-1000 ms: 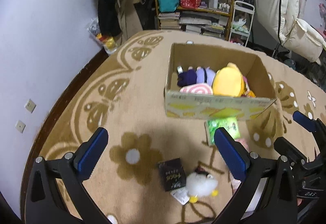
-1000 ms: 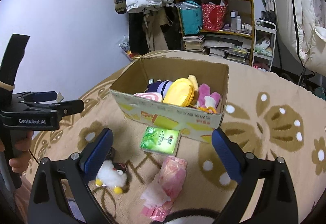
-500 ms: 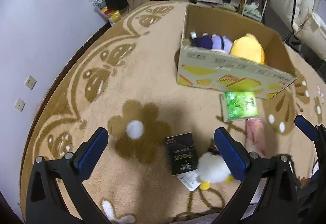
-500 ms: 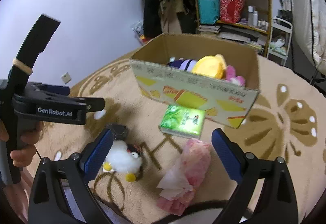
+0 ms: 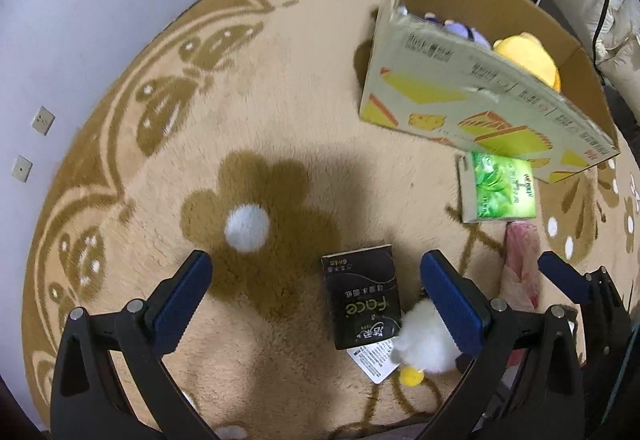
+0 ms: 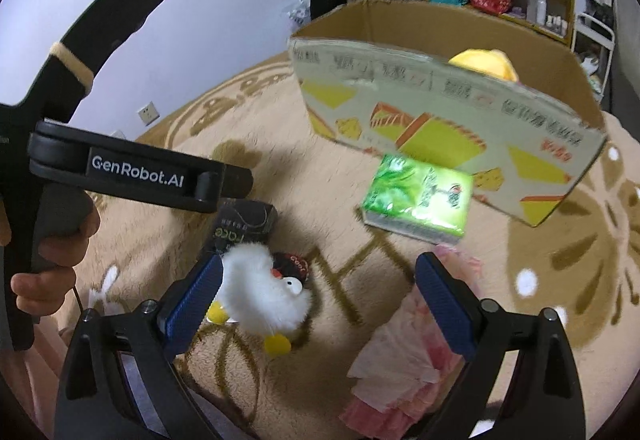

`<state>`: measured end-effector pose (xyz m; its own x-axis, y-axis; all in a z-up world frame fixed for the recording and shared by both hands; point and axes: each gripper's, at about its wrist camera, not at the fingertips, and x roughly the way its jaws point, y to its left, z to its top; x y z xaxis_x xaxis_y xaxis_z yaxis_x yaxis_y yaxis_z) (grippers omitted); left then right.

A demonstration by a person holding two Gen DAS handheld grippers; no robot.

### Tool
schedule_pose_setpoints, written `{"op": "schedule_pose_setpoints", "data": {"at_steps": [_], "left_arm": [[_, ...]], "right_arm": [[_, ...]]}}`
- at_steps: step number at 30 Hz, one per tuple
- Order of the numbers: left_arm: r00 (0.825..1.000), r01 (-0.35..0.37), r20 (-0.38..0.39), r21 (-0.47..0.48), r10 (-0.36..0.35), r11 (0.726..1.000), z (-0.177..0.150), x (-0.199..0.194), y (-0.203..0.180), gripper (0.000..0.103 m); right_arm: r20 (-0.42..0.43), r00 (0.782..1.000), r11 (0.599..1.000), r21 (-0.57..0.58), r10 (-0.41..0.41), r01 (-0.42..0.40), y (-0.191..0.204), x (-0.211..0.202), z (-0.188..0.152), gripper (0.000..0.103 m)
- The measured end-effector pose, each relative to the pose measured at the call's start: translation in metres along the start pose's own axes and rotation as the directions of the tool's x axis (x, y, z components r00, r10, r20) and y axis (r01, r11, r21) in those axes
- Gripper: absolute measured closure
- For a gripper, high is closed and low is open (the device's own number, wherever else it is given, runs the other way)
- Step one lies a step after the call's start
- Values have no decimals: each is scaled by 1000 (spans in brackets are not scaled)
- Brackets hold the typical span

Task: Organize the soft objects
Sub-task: 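Withdraw both open tools from the box toward the green tissue pack, then grasp the black card pack with the left tool while the right tool grasps the white plush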

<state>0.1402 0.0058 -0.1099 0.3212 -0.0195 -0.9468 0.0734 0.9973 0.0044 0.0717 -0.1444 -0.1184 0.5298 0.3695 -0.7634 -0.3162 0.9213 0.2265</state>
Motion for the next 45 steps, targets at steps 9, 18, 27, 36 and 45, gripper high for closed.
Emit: {"op": "schedule_pose_setpoints", "data": {"at_steps": [9, 18, 27, 36, 45], "left_arm": [[997, 7, -81, -15, -8, 1000, 1, 28, -1, 1], [990, 17, -138, -1, -17, 1000, 2, 46, -6, 2], [983, 27, -179, -11, -29, 1000, 2, 57, -7, 14], [981, -3, -196, -5, 2, 1000, 1, 69, -11, 40], [985, -44, -167, -27, 39, 999, -10, 63, 0, 60]], "right_arm": [[-51, 998, 999, 19, 46, -46, 1, 19, -6, 7], [-131, 988, 996, 13, 87, -86, 7, 43, -13, 32], [-124, 990, 998, 26, 65, -63, -6, 46, -8, 65], [-94, 995, 999, 16, -27, 28, -13, 37, -5, 67], [5, 997, 994, 73, -79, 79, -34, 5, 4, 67]]}}
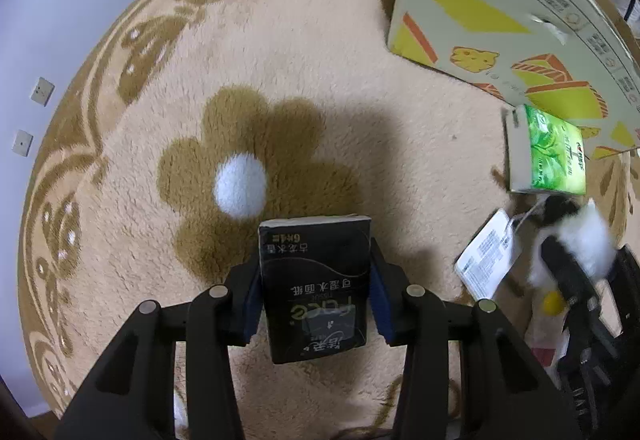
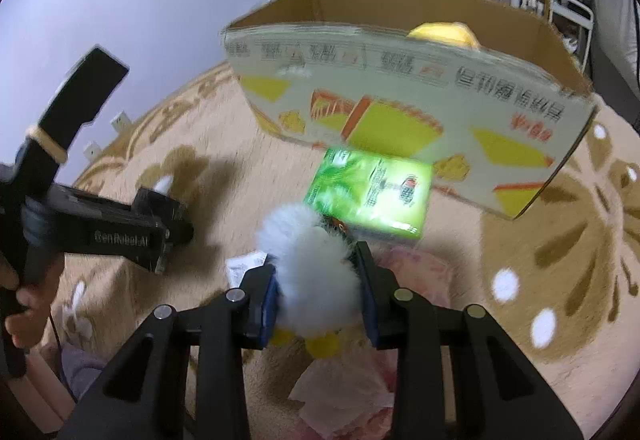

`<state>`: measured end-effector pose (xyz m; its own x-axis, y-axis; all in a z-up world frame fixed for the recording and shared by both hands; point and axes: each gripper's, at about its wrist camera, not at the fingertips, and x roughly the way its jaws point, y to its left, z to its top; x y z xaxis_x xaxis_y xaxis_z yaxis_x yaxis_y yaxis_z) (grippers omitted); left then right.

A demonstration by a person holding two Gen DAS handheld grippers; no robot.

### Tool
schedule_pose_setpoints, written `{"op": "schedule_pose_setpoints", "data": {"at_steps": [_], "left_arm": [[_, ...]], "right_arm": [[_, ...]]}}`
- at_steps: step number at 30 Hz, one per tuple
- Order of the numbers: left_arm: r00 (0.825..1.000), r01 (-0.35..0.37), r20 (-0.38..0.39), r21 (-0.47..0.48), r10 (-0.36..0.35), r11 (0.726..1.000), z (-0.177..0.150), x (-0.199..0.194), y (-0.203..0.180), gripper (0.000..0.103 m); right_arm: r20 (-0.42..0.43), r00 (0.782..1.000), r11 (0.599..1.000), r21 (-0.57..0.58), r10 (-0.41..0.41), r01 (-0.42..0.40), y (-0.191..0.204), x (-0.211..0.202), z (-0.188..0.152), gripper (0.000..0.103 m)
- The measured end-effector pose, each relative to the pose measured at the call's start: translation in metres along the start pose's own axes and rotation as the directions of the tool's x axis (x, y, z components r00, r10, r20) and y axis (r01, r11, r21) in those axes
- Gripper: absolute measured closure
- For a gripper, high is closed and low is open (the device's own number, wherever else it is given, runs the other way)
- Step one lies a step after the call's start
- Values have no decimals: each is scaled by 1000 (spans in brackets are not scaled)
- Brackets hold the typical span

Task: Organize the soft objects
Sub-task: 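Grasp the black card pack with the left tool while the right tool grasps the white plush, then carry the black card pack with the left tool while the right tool carries the white plush into the box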

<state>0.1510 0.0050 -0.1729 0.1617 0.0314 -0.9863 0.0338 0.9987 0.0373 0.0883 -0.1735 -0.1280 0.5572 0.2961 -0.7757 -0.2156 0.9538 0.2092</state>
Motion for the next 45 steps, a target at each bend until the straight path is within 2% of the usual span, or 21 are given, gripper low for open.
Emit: {"op": "schedule_pose_setpoints", "data": {"at_steps": [3, 6, 8, 11, 13, 18, 25, 28, 36, 42, 45], "left_arm": [[1000, -8, 18, 13, 7, 1000, -3, -4, -2, 60], [997, -7, 75, 16, 6, 1000, -3, -19, -3, 60], [992, 0, 122, 16, -2, 1000, -2, -29, -1, 60], [984, 46, 171, 40, -53, 998, -4, -44, 2, 60], [974, 46, 219, 54, -56, 998, -3, -56, 2, 60], [928, 50, 367, 61, -69, 997, 15, -97, -11, 60], [830, 28, 553, 84, -70, 996, 23, -148, -26, 60], [796, 3, 602, 109, -69, 994, 32, -162, -34, 60], [745, -34, 663, 144, -71, 989, 53, -182, -50, 59], [690, -57, 719, 166, -81, 985, 63, -187, -60, 59], [692, -44, 715, 173, -95, 984, 70, -183, -64, 59]], "right_arm": [[35, 999, 1000, -4, -25, 25, -3, -12, 3, 67], [76, 996, 999, -4, -41, 41, -6, -25, 7, 67], [109, 993, 999, -3, -39, 40, -7, -33, 10, 67], [162, 986, 999, -4, -41, 42, -8, -45, 18, 67], [192, 980, 999, -1, -48, 49, -8, -51, 24, 67], [250, 965, 996, -1, -84, 87, -12, -70, 36, 67], [329, 937, 991, -16, -119, 132, -13, -92, 55, 67], [349, 928, 989, -19, -130, 145, -15, -100, 63, 67], [414, 896, 981, -32, -163, 194, -26, -115, 96, 67], [439, 884, 981, -26, -161, 191, -36, -116, 116, 67], [424, 892, 982, -32, -157, 188, -40, -111, 119, 67]]}}
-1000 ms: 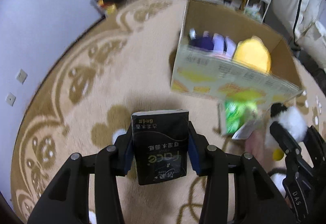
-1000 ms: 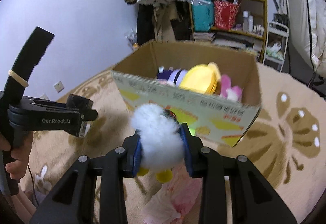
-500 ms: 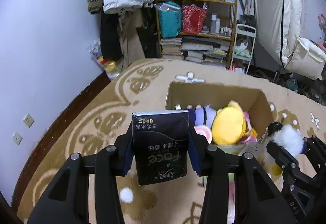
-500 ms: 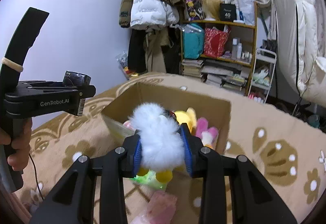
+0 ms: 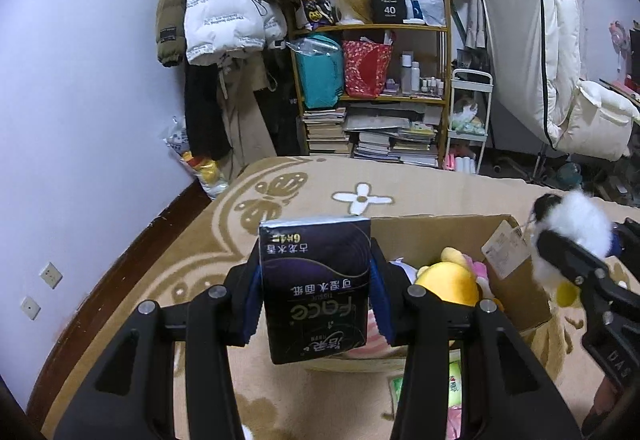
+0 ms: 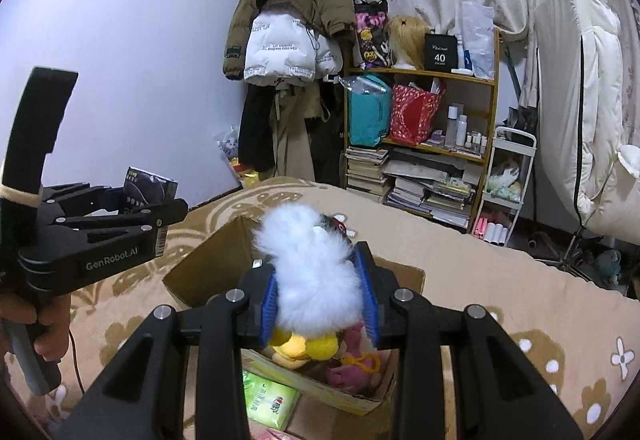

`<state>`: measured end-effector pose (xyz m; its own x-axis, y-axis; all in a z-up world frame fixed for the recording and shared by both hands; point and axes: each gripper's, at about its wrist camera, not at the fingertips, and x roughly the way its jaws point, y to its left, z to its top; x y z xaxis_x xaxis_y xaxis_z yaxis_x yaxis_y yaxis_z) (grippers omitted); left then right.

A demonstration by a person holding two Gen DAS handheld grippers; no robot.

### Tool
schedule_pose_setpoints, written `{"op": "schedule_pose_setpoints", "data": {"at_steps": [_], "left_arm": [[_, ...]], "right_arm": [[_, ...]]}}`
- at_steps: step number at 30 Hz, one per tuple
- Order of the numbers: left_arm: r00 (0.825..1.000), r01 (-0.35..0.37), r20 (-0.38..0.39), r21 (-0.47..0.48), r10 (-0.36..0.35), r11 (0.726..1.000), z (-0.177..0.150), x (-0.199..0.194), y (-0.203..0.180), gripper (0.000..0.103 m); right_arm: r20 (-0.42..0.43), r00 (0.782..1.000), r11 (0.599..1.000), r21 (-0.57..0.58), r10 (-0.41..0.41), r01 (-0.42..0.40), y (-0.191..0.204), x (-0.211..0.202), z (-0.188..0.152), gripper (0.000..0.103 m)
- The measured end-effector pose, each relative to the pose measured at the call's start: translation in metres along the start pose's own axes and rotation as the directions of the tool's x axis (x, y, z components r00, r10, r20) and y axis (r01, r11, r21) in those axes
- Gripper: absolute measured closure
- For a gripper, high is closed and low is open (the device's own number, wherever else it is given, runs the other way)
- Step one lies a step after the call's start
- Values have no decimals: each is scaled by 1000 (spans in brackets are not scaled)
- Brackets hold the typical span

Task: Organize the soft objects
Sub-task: 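Carry the black card pack with the left tool while the right tool carries the white plush into the box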

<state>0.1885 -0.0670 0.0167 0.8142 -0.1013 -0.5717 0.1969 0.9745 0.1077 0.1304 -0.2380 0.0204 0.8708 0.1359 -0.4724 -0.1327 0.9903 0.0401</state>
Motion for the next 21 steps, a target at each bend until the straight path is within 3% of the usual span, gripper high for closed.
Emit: {"op": "schedule_pose_setpoints", "data": {"at_steps": [5, 9, 16, 21], "left_arm": [[1000, 14, -4, 29, -14, 999, -3, 10, -11, 59], [994, 88, -64, 27, -86, 996, -5, 21, -17, 59], [988, 128, -83, 4, -127, 992, -8, 29, -17, 57], [988, 99, -122, 39, -93, 994, -16, 40, -21, 47]], "right_arm": [[-52, 999, 1000, 13, 10, -10, -6, 20, -12, 67], [-94, 995, 999, 26, 25, -23, -10, 31, -23, 67], [-146, 987, 996, 73, 70, -60, -19, 47, -43, 66], [-164, 984, 994, 90, 77, -62, -22, 50, -48, 64]]}}
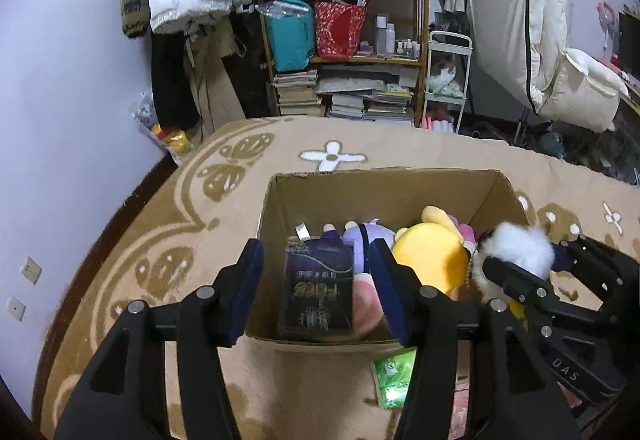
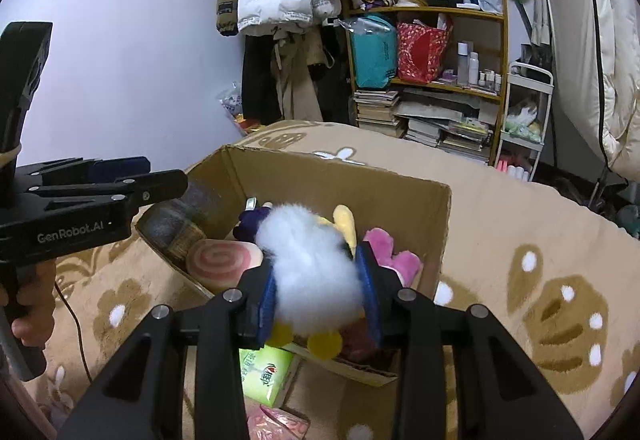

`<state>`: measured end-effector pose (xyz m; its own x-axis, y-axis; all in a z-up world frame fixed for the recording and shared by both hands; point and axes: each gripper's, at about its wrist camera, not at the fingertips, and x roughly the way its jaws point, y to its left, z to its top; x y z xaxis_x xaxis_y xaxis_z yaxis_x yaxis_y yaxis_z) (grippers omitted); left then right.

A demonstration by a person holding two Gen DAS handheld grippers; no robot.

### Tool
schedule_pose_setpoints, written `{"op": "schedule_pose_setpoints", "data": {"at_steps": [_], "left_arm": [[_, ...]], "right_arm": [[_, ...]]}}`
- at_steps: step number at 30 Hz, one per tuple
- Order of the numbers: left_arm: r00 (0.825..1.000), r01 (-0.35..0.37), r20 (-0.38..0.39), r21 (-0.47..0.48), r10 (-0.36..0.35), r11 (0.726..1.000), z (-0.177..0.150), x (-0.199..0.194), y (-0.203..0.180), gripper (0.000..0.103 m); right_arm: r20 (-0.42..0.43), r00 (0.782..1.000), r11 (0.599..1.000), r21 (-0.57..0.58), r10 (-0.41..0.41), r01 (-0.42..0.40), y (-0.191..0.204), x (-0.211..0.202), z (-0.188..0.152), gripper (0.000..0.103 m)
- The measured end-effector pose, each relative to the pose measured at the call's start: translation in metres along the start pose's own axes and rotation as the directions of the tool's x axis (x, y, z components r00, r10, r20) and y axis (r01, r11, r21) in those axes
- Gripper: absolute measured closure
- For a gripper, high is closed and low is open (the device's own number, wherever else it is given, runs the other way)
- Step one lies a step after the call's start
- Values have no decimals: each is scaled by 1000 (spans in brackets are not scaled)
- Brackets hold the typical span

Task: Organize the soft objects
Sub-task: 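Carry the black card pack with the left tool while the right tool carries the white plush into the box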

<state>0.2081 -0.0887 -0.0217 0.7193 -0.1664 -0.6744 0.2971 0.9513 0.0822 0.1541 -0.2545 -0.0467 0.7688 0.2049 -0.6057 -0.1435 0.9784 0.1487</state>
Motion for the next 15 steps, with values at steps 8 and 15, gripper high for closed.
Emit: {"op": "schedule_pose_setpoints", "data": {"at_steps": [8, 15], "left_arm": [[999, -35, -27, -27, 35, 999, -2, 0, 7, 26], [997, -61, -54, -38, 59, 997, 0, -8, 18, 10]], "right_arm": [[-2, 1000, 1000, 14, -7, 7, -4, -5, 2, 43], [-1, 1000, 998, 50, -24, 24, -10, -17, 4, 13]]}}
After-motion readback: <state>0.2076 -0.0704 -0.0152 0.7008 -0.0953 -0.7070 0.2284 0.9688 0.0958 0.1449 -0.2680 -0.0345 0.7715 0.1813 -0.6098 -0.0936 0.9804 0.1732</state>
